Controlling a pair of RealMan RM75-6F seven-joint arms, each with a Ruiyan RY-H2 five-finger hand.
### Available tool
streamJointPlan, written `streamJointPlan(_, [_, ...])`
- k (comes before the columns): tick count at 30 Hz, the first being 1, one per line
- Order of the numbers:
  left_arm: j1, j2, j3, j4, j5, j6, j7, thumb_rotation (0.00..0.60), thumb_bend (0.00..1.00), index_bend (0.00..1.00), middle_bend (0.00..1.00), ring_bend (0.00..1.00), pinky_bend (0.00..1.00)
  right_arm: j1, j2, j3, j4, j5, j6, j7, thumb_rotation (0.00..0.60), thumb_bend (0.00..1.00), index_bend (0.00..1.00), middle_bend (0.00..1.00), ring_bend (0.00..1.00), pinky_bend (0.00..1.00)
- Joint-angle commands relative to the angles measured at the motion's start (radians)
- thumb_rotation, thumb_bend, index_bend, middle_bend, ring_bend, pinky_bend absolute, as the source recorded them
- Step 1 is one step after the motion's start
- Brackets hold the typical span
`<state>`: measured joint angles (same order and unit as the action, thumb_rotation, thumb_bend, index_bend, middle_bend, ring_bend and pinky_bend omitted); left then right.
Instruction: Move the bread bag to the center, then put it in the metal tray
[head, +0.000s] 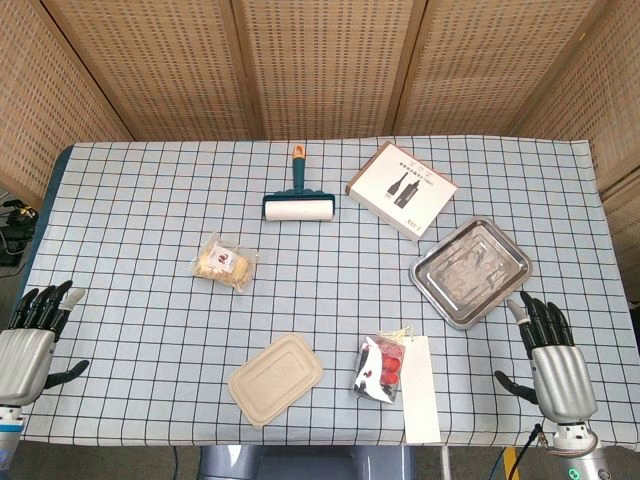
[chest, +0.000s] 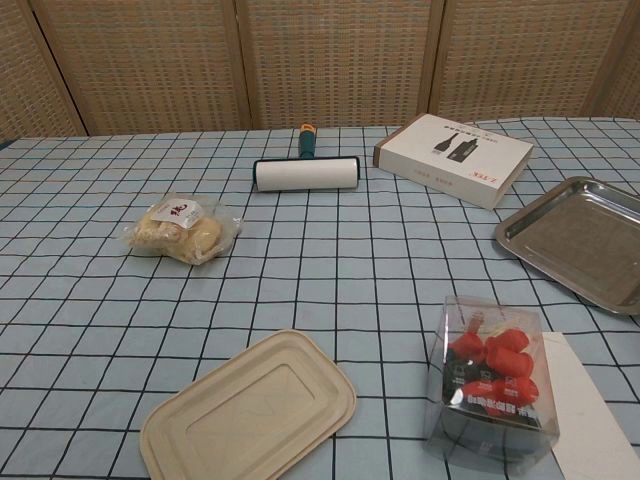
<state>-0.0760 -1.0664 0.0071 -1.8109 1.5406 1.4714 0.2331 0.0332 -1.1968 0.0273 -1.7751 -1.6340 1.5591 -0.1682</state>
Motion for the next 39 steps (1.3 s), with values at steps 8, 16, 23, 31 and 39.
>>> streamJointPlan(8, [-0.004, 0.001, 0.003, 0.0, 0.002, -0.009, 0.006, 0.6, 0.0, 0.0, 0.0, 0.0, 0.0, 0.002, -0.001, -0.004, 0.003, -0.001, -0.009, 0.0, 0.6, 0.08, 0.0, 0.0, 0.0, 0.0])
streamJointPlan(16, [-0.017, -0.005, 0.0, 0.002, -0.006, -0.032, 0.01, 0.6, 0.0, 0.0, 0.0, 0.0, 0.0, 0.007, 0.001, -0.001, 0.006, 0.013, -0.021, 0.007, 0.6, 0.08, 0.0, 0.0, 0.0, 0.0])
streamJointPlan(23, [-0.09, 0.001, -0.051, -0.005, -0.059, -0.119, 0.043, 0.6, 0.0, 0.0, 0.0, 0.0, 0.0, 0.014, 0.004, 0.008, 0.015, 0.036, -0.034, 0.018, 0.6, 0.08, 0.0, 0.0, 0.0, 0.0])
streamJointPlan(31, [-0.301, -0.018, -0.172, 0.019, -0.229, -0.377, 0.145, 0.6, 0.0, 0.0, 0.0, 0.0, 0.0, 0.026, 0.007, 0.027, 0.028, 0.094, -0.068, 0.033, 0.6, 0.08, 0.0, 0.0, 0.0, 0.0])
streamJointPlan(39, [-0.503, -0.12, -0.232, 0.131, -0.441, -0.59, 0.274, 0.6, 0.0, 0.0, 0.0, 0.0, 0.0, 0.036, 0.015, 0.044, 0.035, 0.144, -0.095, 0.067, 0.6, 0.08, 0.0, 0.0, 0.0, 0.0])
